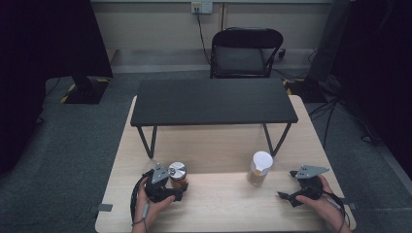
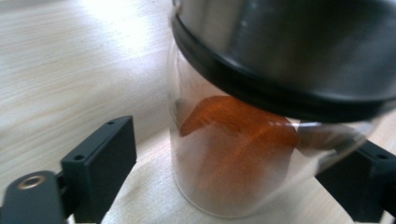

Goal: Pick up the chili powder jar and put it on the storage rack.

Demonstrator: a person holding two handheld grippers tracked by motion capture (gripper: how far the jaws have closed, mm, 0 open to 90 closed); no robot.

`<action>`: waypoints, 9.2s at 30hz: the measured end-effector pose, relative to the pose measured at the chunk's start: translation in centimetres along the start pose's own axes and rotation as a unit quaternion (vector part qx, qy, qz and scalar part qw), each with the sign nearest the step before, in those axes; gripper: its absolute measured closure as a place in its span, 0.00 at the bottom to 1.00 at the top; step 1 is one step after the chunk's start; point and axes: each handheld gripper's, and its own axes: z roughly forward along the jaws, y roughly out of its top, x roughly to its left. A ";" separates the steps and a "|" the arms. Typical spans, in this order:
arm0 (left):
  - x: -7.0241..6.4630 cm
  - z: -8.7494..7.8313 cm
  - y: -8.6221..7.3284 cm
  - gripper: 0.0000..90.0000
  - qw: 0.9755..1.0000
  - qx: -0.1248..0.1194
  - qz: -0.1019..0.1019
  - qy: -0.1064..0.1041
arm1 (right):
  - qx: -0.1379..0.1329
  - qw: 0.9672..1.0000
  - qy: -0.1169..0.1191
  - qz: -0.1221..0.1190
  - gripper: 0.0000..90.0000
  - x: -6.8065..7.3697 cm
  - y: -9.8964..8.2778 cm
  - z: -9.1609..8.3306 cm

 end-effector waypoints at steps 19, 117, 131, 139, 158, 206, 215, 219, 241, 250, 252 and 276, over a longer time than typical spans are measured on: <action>-0.9 0.5 -0.2 0.33 0.999 -0.013 0.035 0.003 | 0.000 1.000 0.000 0.000 0.00 0.0 0.0 0.0; -5.2 1.4 17.9 0.34 0.989 -0.010 0.107 -0.102 | 0.000 1.000 -0.001 0.000 0.00 0.0 0.0 0.0; -5.0 -0.2 21.2 0.34 0.988 -0.011 0.112 -0.101 | 0.000 1.000 -0.001 0.000 0.00 0.0 0.0 0.0; -5.1 -0.7 22.8 0.34 0.989 -0.013 0.110 -0.095 | 0.000 1.000 -0.001 0.000 0.00 0.0 0.0 0.0; -5.5 -1.0 26.3 0.34 0.994 -0.013 0.094 -0.056 | 0.000 1.000 -0.001 0.000 0.00 0.0 0.0 0.0; -5.4 2.5 26.8 0.34 0.999 -0.023 0.025 0.030 | 0.000 1.000 -0.001 0.001 0.00 0.0 0.0 0.0; -5.5 2.7 26.5 0.28 0.999 -0.026 0.018 0.033 | 0.000 1.000 -0.001 0.001 0.00 0.0 0.0 0.0; -5.6 2.9 26.2 0.18 0.999 -0.026 0.014 0.029 | 0.000 1.000 -0.001 0.001 0.00 0.0 0.0 0.0; -6.3 0.9 24.5 0.02 0.998 -0.043 0.033 0.017 | 0.000 1.000 -0.001 0.001 0.00 0.0 0.0 0.0; -6.5 0.2 23.6 0.02 0.998 -0.051 0.042 0.013 | 0.000 1.000 -0.001 0.000 0.00 0.0 0.0 0.0; -6.4 0.1 23.3 0.02 0.998 -0.054 0.040 0.009 | 0.000 1.000 -0.001 0.000 0.00 0.0 0.0 0.0; -6.8 -0.6 20.4 0.03 0.995 -0.070 0.061 -0.028 | -0.001 1.000 -0.001 0.000 0.00 0.0 0.0 0.0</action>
